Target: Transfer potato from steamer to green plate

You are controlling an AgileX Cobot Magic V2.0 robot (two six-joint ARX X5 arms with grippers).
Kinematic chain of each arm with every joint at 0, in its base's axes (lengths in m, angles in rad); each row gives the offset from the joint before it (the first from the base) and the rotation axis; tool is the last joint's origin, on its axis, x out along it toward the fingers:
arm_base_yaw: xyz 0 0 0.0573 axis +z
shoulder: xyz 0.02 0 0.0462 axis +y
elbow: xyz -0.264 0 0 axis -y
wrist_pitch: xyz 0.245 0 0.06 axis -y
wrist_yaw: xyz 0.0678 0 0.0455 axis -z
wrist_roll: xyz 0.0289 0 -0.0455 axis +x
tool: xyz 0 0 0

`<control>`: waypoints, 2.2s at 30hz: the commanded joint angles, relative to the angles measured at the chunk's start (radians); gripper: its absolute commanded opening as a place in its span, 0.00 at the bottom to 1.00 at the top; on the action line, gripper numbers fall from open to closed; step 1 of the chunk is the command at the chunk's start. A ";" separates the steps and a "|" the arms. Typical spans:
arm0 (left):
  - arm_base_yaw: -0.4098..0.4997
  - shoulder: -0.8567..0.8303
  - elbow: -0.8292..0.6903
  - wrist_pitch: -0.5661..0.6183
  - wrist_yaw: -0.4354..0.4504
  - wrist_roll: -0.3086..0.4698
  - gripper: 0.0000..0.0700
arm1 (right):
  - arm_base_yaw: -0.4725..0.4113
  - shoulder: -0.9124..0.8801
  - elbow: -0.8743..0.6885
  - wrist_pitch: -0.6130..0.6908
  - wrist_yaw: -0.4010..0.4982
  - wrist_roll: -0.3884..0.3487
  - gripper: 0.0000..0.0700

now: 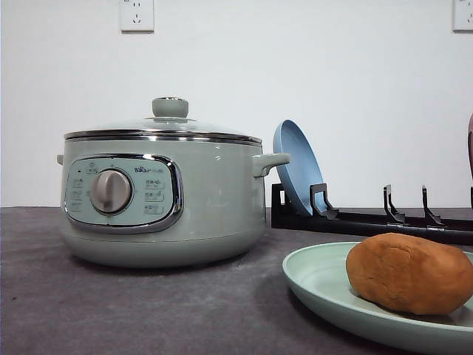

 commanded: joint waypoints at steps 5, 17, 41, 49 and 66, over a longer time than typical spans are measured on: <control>-0.001 -0.001 -0.020 -0.007 -0.003 0.008 0.00 | -0.002 -0.002 -0.005 0.014 0.001 -0.008 0.03; -0.001 -0.001 -0.020 -0.007 -0.003 0.008 0.00 | -0.002 -0.002 -0.005 0.014 0.001 -0.008 0.03; -0.001 -0.001 -0.020 -0.007 -0.003 0.008 0.00 | -0.002 -0.002 -0.005 0.014 0.001 -0.008 0.03; -0.001 -0.001 -0.020 -0.007 -0.003 0.008 0.00 | -0.002 -0.002 -0.005 0.014 0.001 -0.008 0.03; -0.003 -0.001 -0.020 -0.007 -0.003 0.008 0.00 | -0.002 -0.002 -0.005 0.014 0.001 -0.008 0.03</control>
